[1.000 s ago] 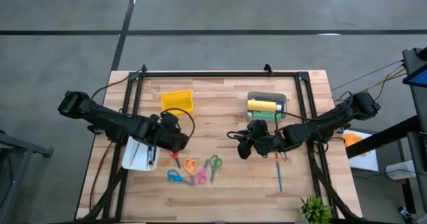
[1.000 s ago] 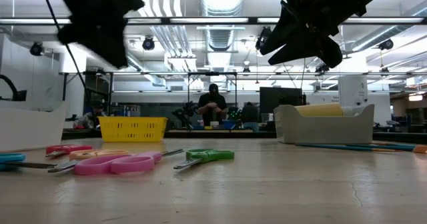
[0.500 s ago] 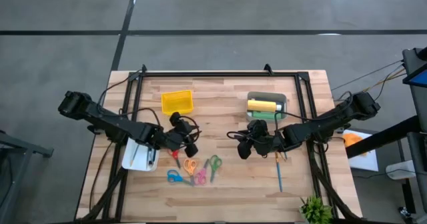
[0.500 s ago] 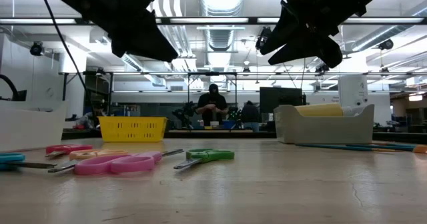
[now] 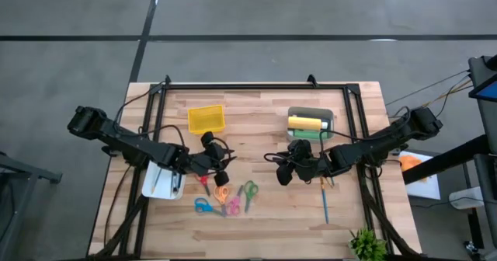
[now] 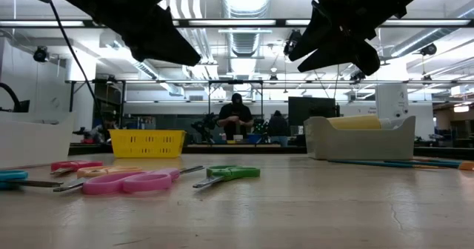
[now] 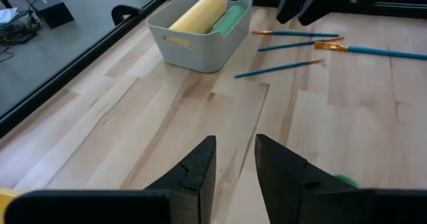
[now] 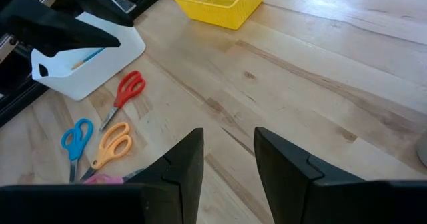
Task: Pick & Place Paint Supplies
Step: Put the blue paintbrush into the white bin
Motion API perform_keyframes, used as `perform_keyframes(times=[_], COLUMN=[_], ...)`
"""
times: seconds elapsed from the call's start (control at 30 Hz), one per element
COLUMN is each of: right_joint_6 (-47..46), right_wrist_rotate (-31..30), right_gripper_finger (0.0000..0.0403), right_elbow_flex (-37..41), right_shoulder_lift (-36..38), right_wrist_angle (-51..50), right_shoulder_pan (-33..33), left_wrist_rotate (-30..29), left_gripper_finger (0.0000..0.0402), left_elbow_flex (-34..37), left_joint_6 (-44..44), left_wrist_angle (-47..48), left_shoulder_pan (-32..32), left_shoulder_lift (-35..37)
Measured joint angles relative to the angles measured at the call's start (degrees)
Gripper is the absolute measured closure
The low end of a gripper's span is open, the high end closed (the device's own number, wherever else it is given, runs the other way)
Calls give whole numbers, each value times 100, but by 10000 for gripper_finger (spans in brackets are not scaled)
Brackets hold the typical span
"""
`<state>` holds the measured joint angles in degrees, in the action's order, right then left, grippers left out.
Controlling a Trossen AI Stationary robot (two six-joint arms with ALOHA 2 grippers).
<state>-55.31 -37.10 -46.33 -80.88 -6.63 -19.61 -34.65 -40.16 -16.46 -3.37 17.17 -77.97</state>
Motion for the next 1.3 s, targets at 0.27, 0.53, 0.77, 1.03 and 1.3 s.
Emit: perform_keyframes(times=[0.27,0.53,0.77,1.03,1.3], right_joint_6=[-2,-8,-11,-10,2], right_wrist_rotate=[0,0,0,0,-279], right_gripper_finger=[273,273,273,273,273], right_elbow_flex=[0,0,0,0,0], right_shoulder_lift=[0,0,0,0,1], right_wrist_angle=[-2,0,0,-1,94], right_shoulder_pan=[1,0,1,0,1], left_wrist_rotate=[0,0,0,0,0], left_gripper_finger=[297,297,297,297,297], left_elbow_flex=[0,0,0,0,2], left_joint_6=[1,-1,-1,-1,-1], left_wrist_angle=[21,39,40,39,39], left_shoulder_pan=[0,0,0,0,0], left_shoulder_lift=[0,0,0,0,0])
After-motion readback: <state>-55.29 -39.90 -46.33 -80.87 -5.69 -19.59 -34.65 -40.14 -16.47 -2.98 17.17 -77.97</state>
